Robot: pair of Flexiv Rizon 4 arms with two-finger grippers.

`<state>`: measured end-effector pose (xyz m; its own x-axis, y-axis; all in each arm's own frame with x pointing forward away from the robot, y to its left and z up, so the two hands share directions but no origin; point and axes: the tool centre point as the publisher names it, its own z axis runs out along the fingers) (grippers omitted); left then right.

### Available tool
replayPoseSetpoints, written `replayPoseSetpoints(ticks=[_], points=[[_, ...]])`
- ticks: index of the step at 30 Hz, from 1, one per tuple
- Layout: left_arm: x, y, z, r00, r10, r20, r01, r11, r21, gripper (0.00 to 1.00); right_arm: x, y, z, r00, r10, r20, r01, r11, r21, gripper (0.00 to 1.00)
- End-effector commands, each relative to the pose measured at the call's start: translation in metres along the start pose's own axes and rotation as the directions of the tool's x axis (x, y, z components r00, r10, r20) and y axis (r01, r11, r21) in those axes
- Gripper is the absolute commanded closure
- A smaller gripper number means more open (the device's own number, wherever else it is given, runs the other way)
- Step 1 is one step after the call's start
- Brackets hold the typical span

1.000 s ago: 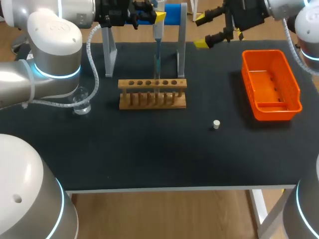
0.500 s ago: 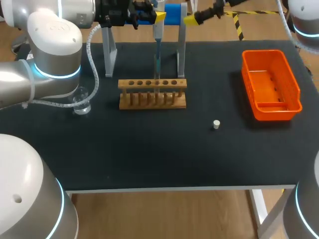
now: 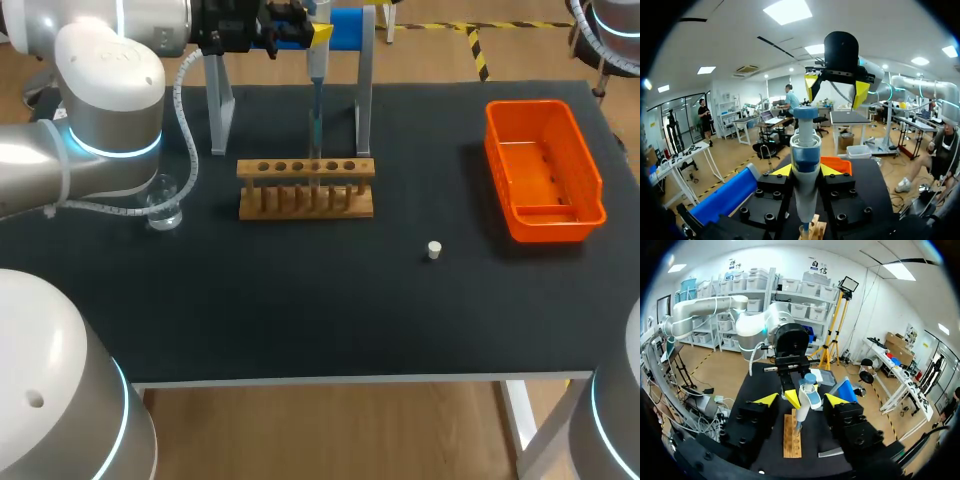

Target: Invert the test tube, pick up the pipette, mount the tip to pipette, aspirate from beaker and dispense into the tube, eject the tip, return the pipette, and cap with the stopper.

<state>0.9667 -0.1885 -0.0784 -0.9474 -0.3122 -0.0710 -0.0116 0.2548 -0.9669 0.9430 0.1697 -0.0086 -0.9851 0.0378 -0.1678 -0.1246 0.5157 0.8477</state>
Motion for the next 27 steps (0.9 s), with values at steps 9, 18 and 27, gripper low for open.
replayPoseSetpoints(ticks=[9,18,27], points=[[0.001,0.0,-0.001,1.0,0.001,0.002,-0.001,1.0,0.003,1.0,-0.008,0.021,0.014,1.0,0.002,-0.019,-0.003,0.999,-0.042,1.0],[0.001,0.0,-0.001,1.0,0.001,0.002,-0.001,1.0,0.003,1.0,-0.015,0.031,0.028,0.999,0.011,-0.031,-0.014,0.995,-0.095,1.0],[0.001,0.0,-0.001,1.0,0.001,0.002,-0.001,1.0,0.003,1.0,-0.017,0.032,0.042,0.999,0.019,-0.048,-0.031,0.968,-0.25,1.0]])
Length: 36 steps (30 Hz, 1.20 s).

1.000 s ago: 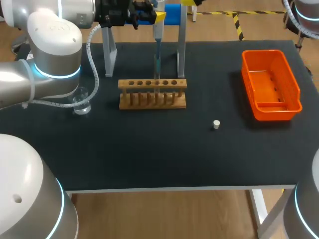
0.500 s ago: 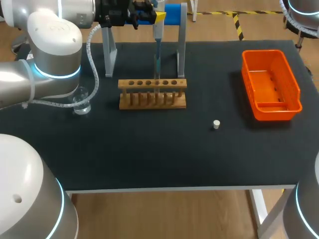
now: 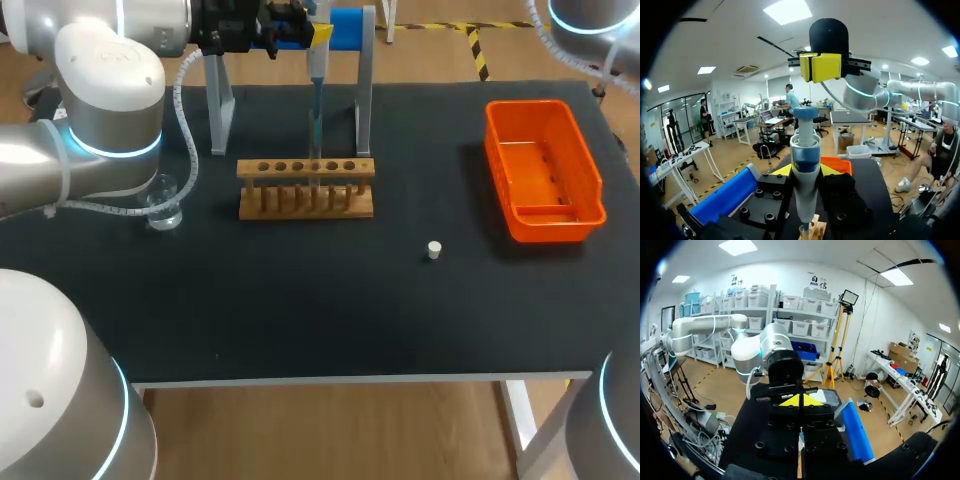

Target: Invert the test tube, pick up the pipette, mount the tip to pipette, aspirate from beaker and dispense into the tube, eject the tip, return the pipette, and cap with the stopper.

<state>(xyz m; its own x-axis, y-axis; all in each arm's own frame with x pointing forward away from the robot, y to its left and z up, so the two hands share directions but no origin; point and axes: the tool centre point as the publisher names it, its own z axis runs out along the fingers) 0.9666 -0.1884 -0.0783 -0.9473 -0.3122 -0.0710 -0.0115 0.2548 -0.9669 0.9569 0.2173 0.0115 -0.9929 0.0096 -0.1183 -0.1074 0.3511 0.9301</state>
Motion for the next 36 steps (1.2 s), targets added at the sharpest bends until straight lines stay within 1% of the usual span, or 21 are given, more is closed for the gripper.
replayPoseSetpoints(ticks=[1,9,16,24,36], points=[[0.001,0.0,-0.001,1.0,0.001,0.002,-0.001,1.0,0.003,1.0,-0.003,-0.009,0.009,1.0,-0.01,0.002,0.01,0.997,-0.08,1.0],[0.001,0.0,-0.001,1.0,0.001,0.002,-0.001,1.0,0.003,1.0,-0.005,-0.013,0.017,1.0,-0.015,-0.021,0.011,0.986,-0.169,1.0],[0.001,0.0,-0.001,1.0,0.001,0.002,-0.001,1.0,0.003,1.0,-0.008,-0.015,0.022,1.0,-0.007,-0.03,0.001,0.981,-0.195,1.0],[0.001,0.0,-0.001,1.0,0.001,0.002,-0.001,1.0,0.003,1.0,-0.013,-0.014,0.025,0.999,0.002,-0.039,-0.01,0.976,-0.219,1.0],[0.001,0.0,-0.001,1.0,0.001,0.002,-0.001,1.0,0.003,1.0,-0.016,-0.01,0.031,0.998,0.011,-0.06,-0.027,0.964,-0.266,1.0]])
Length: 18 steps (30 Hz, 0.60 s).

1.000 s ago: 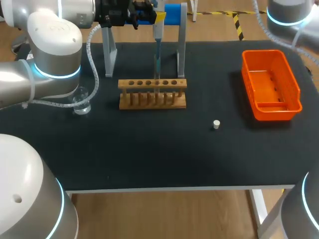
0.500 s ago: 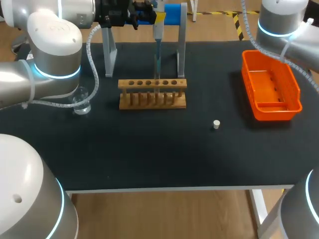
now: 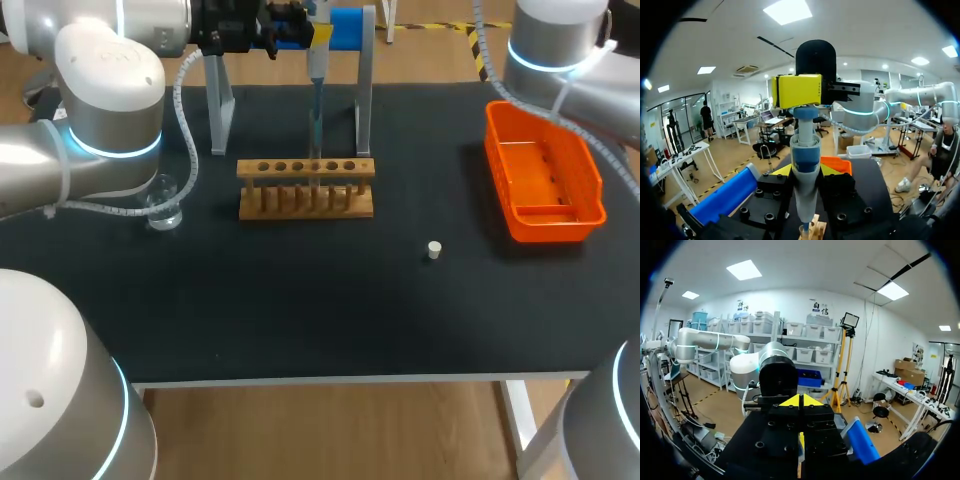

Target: Invert the test tube, pick up the pipette, mount the tip to pipette, aspirate from beaker and dispense into the tube, eject the tip, return the pipette, and cap with the stopper.

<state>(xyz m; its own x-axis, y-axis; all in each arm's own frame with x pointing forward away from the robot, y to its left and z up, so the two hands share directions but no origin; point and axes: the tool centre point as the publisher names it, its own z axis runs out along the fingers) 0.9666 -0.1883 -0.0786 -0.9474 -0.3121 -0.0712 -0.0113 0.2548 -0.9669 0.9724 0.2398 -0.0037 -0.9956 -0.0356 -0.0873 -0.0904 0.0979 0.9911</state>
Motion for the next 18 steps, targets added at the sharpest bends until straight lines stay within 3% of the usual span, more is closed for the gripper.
replayPoseSetpoints(ticks=[1,18], points=[[0.001,0.0,0.0,1.0,0.001,0.002,-0.001,1.0,0.002,1.0,-0.003,-0.003,0.003,1.0,0.002,-0.009,-0.002,1.0,-0.01,1.0],[0.001,0.0,0.0,1.0,0.001,0.002,-0.001,1.0,0.002,1.0,0.001,-0.015,0.005,0.999,0.034,-0.031,-0.035,0.999,-0.024,1.0]])
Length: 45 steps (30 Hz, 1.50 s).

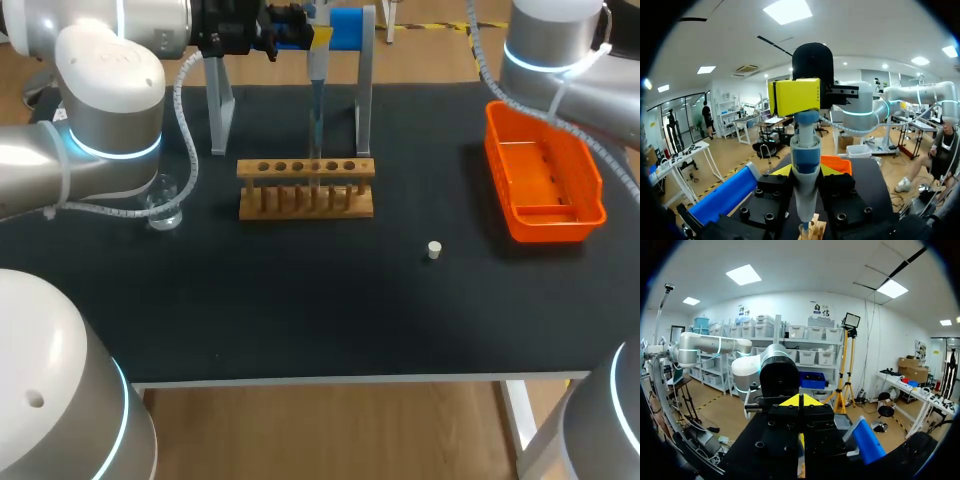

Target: Invert the test tube, pick up the pipette, mount the tip to pipette, aspirate from beaker and dispense into the tube, eject the tip, return the pipette, and cap with the stopper.

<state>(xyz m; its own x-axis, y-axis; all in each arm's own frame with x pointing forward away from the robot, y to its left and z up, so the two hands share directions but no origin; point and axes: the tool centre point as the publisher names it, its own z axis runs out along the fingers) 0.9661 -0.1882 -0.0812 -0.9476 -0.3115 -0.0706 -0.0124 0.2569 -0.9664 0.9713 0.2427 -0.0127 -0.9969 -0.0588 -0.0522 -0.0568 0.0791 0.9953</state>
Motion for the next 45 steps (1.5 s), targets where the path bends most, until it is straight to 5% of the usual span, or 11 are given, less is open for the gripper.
replayPoseSetpoints(ticks=[1,24,32,33,34,35,45], points=[[0.0,-0.002,-0.001,1.0,0.001,0.003,-0.001,1.0,0.005,1.0,-0.001,-0.007,0.001,1.0,0.003,-0.005,-0.003,1.0,-0.005,1.0],[0.0,-0.002,-0.001,1.0,0.001,0.003,-0.001,1.0,0.005,1.0,0.003,-0.028,0.003,0.999,0.044,-0.007,-0.044,0.999,0.003,1.0],[0.0,-0.002,-0.001,1.0,0.001,0.003,-0.001,1.0,0.005,1.0,0.006,0.003,-0.005,1.0,-0.023,-0.004,0.023,1.0,-0.018,1.0],[0.0,-0.002,-0.001,1.0,0.001,0.003,-0.001,1.0,0.005,1.0,0.007,0.007,-0.007,1.0,-0.031,0.003,0.031,0.999,-0.018,0.67],[0.0,-0.002,-0.001,1.0,0.001,0.003,-0.001,1.0,0.005,1.0,0.01,0.01,-0.01,0.999,-0.039,0.004,0.039,0.999,-0.017,0.07],[0.0,-0.002,-0.001,1.0,0.001,0.003,-0.001,1.0,0.005,1.0,0.012,0.013,-0.012,0.999,-0.047,0.003,0.047,0.999,-0.017,0.0],[0.0,-0.002,-0.001,1.0,0.001,0.003,-0.001,1.0,0.005,1.0,0.034,0.015,-0.053,0.996,-0.093,0.015,0.092,0.995,0.035,0.0]])
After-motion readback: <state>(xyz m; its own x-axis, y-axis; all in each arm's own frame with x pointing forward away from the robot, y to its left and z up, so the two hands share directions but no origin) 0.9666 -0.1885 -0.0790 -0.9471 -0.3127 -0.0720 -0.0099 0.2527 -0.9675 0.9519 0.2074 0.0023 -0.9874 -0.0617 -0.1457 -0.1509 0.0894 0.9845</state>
